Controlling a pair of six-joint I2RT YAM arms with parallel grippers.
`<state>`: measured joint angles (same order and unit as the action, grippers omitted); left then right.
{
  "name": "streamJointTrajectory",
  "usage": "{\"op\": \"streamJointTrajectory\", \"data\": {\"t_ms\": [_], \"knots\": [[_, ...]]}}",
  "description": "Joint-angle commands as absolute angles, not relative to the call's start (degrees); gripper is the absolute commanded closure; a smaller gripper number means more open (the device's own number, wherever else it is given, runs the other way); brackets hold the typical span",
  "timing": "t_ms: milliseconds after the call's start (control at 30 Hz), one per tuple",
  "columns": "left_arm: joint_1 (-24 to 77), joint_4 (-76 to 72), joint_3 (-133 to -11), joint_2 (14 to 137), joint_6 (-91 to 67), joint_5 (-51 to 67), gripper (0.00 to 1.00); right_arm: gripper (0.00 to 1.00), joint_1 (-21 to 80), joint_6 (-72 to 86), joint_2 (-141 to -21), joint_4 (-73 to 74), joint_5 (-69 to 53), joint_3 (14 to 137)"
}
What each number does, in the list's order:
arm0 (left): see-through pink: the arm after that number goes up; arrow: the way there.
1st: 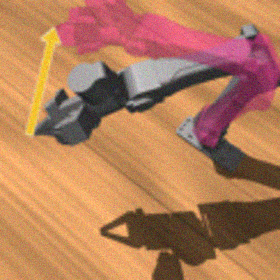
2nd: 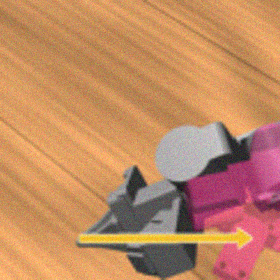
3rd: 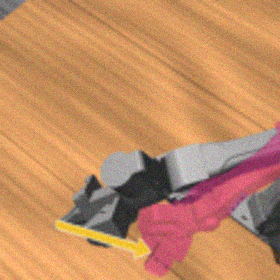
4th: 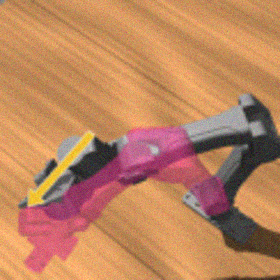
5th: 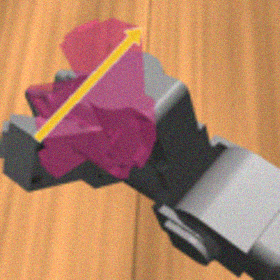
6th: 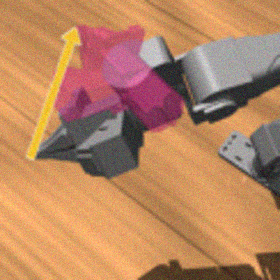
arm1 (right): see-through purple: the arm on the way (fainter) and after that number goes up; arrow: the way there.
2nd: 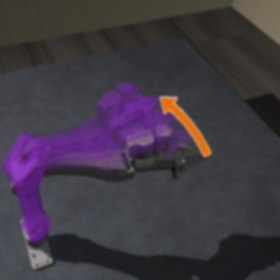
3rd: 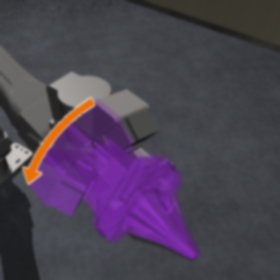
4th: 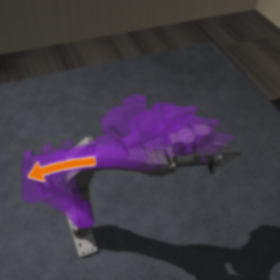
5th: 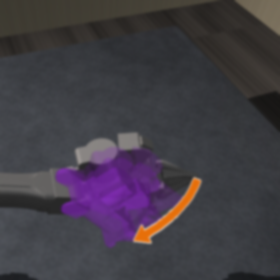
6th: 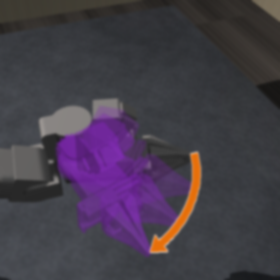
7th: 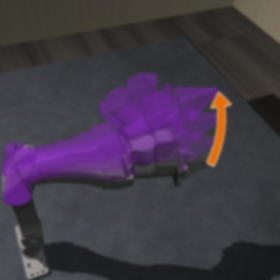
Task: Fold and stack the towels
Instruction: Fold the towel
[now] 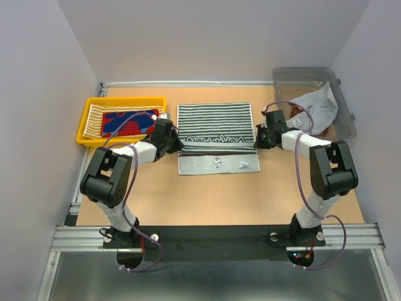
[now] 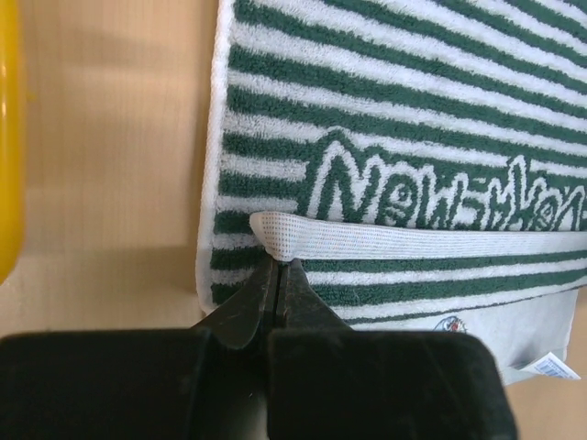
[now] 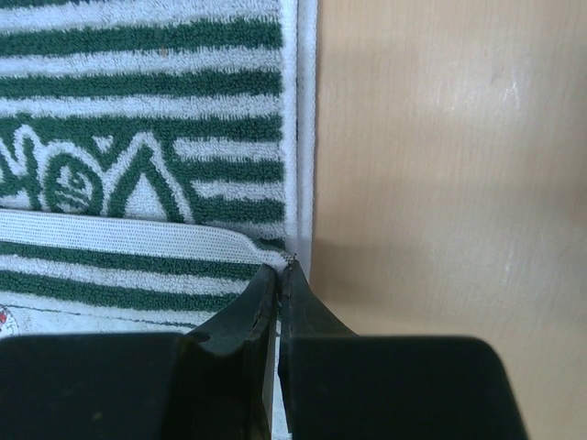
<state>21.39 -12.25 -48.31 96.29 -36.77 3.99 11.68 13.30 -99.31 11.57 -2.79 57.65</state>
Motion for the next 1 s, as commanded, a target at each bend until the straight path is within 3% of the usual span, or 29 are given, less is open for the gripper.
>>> {"op": "streamJointTrajectory", "data": {"t_ms": [0,433,967], "knots": [[20.21,-7.57,-50.54,92.83,-33.58,-0.97,1.0,0.99,10.11,11.69,-96.42,10.37,2.55,60.64],[20.3,-0.09,-55.11,79.99,-30.94,-3.61,1.0,0.99,10.11,8.7,-80.26,12.22,2.9,60.65],[21.18,1.67,-50.45,72.25,-32.78,-3.25,1.0,0.99,10.11,9.84,-73.48,14.24,2.11,58.54]]}}
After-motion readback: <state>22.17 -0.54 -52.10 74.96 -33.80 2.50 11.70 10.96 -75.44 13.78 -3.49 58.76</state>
